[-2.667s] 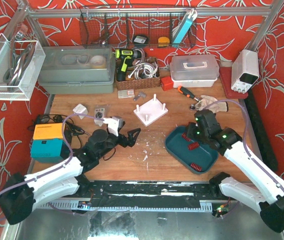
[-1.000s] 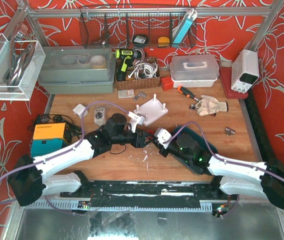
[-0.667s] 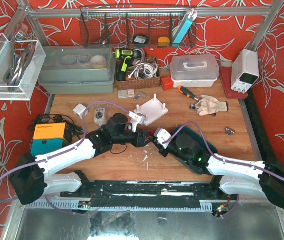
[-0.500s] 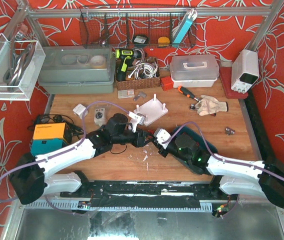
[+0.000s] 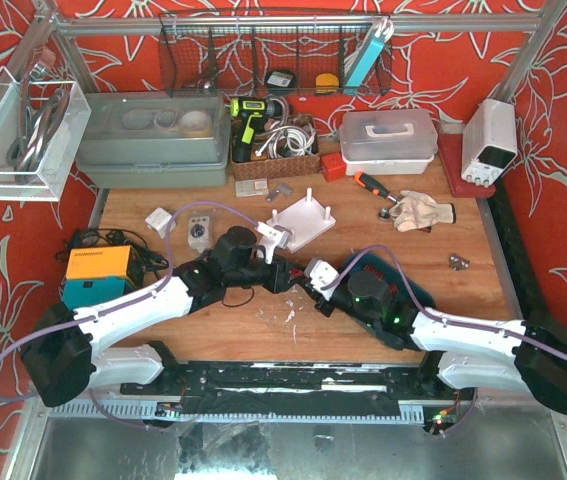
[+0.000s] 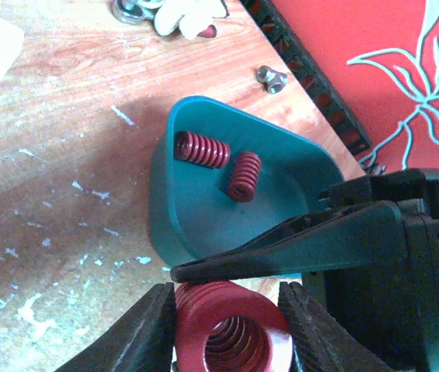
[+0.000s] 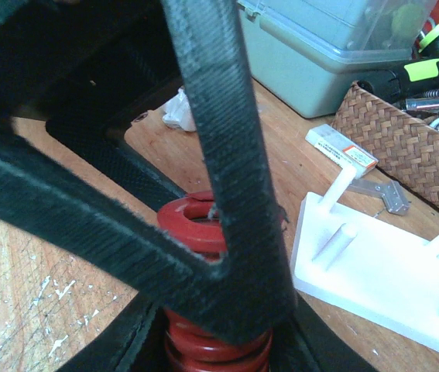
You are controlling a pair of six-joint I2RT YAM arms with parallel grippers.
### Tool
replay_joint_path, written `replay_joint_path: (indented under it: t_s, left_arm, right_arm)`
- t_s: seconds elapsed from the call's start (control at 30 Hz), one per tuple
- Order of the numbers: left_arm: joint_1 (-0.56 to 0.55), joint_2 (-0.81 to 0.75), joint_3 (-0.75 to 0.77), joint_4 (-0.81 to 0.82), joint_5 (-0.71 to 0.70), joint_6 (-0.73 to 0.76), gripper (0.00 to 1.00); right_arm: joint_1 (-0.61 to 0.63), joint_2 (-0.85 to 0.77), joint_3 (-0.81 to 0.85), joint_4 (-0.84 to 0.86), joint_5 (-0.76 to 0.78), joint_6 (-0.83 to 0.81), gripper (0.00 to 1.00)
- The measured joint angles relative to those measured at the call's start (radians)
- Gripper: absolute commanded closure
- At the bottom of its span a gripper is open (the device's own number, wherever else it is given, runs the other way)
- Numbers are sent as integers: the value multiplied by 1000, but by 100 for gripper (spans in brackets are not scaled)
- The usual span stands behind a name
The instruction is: Install the large spring
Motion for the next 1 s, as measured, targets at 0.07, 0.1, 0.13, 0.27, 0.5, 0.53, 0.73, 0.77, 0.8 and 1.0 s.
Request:
replay_joint_path:
  t_s: [0.07,0.1,0.13,0.27,0.5,0.53,0.73,0.77,0.8,1.0]
  left_arm:
    - [2,2,-1,1,-8,5,76]
    - [2,2,-1,0,-12,10,81]
    - [1,2,-2,0,-14,15,86]
    - [0,2,-2,-1,-21,11,97]
    - [-2,-50,-2,-22,-119,14,100]
    - [-2,-61,-1,-27,-146,16,100]
    - [5,-66,48,-42,-345,21,99]
    - [9,-57,57,-42,-371,24,99]
    - [16,-43,68,-43,-392,27,99]
    - [75,118,172,-60,-488,66,100]
  right_arm:
    - [0,0,0,-2,1,0,100]
    - [0,0,0,-5,1,0,100]
    - [0,0,0,-7,2,0,100]
    - [0,0,3,-14,6,0,69]
    - [7,-7,58,-89,142,56,15]
    - [5,-15,80,-128,184,83,10]
    - [-25,-100,277,-399,366,249,1]
    - [-30,-122,296,-418,392,267,1]
    - [-32,-142,304,-433,417,281,1]
    - [-59,-233,231,-475,517,322,1]
